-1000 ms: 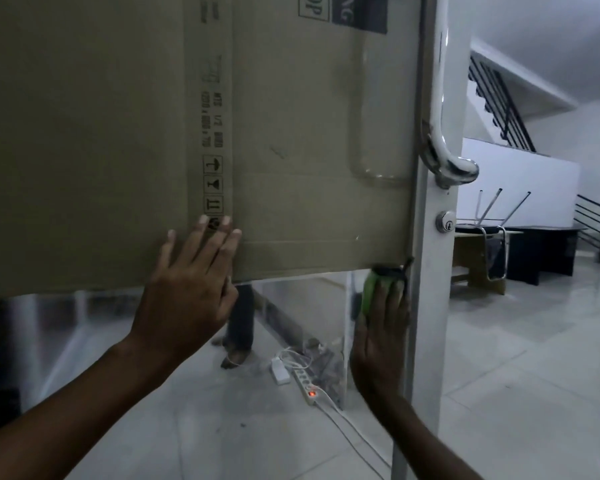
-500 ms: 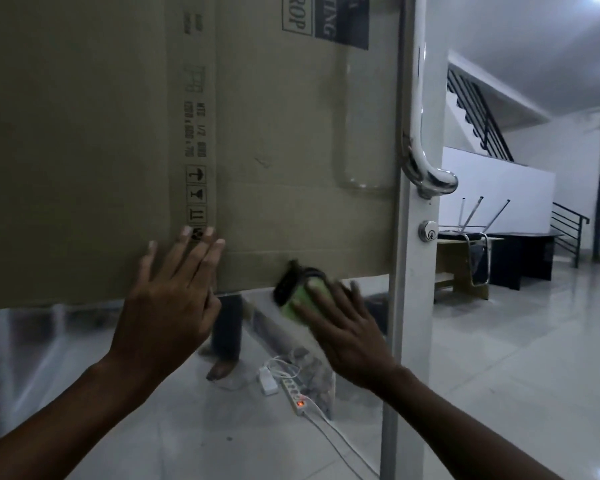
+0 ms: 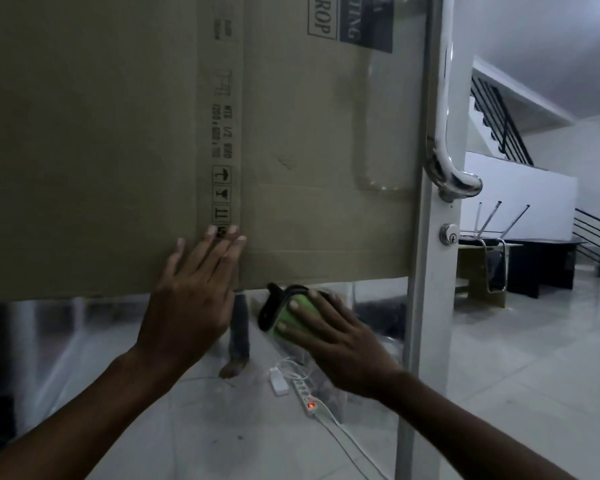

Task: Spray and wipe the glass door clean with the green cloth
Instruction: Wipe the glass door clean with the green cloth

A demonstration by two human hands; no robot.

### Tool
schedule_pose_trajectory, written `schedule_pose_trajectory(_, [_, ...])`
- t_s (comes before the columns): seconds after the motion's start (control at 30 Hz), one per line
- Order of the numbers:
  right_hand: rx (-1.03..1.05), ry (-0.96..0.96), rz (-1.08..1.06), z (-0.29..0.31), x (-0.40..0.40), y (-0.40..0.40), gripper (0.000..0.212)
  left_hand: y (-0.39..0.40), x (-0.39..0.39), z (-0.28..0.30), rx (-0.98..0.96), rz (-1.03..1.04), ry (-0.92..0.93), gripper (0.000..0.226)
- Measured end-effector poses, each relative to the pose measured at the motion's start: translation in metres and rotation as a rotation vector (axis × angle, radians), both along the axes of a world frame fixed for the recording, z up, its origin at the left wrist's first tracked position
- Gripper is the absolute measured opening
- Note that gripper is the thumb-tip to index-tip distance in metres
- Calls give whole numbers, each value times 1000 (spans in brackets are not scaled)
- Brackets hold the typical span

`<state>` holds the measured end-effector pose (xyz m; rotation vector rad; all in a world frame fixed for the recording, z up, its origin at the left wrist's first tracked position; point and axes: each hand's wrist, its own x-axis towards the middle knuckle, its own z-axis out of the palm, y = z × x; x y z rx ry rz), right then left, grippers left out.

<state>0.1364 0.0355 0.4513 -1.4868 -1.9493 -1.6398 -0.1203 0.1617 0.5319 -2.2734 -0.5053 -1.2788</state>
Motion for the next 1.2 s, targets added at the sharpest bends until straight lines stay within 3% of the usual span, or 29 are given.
schedule_pose_trajectory(0.07, [61, 87, -35, 6, 18, -14, 65, 3, -6, -1, -33, -95, -12, 71])
schedule_pose_trajectory(0.17, [346, 634, -18, 28, 13, -13, 59, 6, -18, -5, -121, -242, -76, 70])
schedule_pose_trajectory(0.23, [471, 859, 5, 48, -16, 8, 63, 4, -25, -9, -149, -261, -153, 67])
schedule_pose_trajectory(0.27, [479, 873, -1, 55, -33, 21, 65, 3, -29, -11, -148, -249, -176, 66])
schedule_pose_trajectory(0.33, [390, 726, 9, 55, -70, 44, 65, 3, -34, -15, -129, -186, -170, 66])
schedule_pose_trajectory(0.47, [11, 102, 122, 11, -107, 64, 59, 14, -47, -20, -128, -10, -115, 65])
schedule_pose_trajectory(0.53, [-50, -56, 98, -1, -94, 57, 68, 19, -53, -23, -131, 29, -84, 65])
schedule_pose_trajectory(0.63, [95, 109, 37, -1, -55, 38, 72, 23, -58, -25, -106, 42, -43, 65])
schedule_pose_trajectory(0.8, [494, 859, -68, -17, -7, 3, 61, 16, -59, -21, -120, 71, -20, 66])
schedule_pose_trajectory(0.87, [524, 1004, -40, -33, -13, 4, 62, 13, -54, -23, -122, 101, -19, 67])
schedule_pose_trajectory(0.97, [429, 1002, -49, -65, -40, 12, 67, 11, -50, -26, -120, 136, -23, 68])
schedule_pose_trajectory(1.03, [326, 885, -53, -72, -53, 15, 69, 12, -50, -28, -116, 141, -24, 68])
schedule_pose_trajectory(1.13, [266, 681, -58, -32, -43, 17, 64, 15, -51, -28, -90, 139, -26, 67])
schedule_pose_trajectory(1.2, [331, 647, -104, 6, -25, 16, 59, 18, -51, -28, -82, 129, -30, 67])
